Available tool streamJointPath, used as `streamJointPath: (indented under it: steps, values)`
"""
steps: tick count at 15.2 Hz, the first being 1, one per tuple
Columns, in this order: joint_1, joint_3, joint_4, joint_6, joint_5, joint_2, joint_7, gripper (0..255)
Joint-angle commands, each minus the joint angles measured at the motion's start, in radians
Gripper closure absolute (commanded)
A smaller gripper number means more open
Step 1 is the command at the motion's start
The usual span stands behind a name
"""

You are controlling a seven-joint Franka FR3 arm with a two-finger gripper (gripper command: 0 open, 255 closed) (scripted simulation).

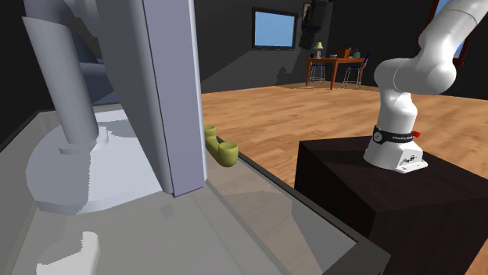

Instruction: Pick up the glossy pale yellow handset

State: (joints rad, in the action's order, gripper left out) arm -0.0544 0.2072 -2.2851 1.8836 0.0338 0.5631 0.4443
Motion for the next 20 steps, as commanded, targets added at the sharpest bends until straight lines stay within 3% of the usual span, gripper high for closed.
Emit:
streamJointPath:
  steps: [1,11,20]
  values:
    - [-0.018,0.028,0.017,0.039,-0.01,-0.07,0.085,0]
    - [-0.084,0.124,0.193,0.182,0.009,-0.461,0.482,0]
    - [-0.075,0.109,0.445,0.248,0.056,-0.827,0.793,0]
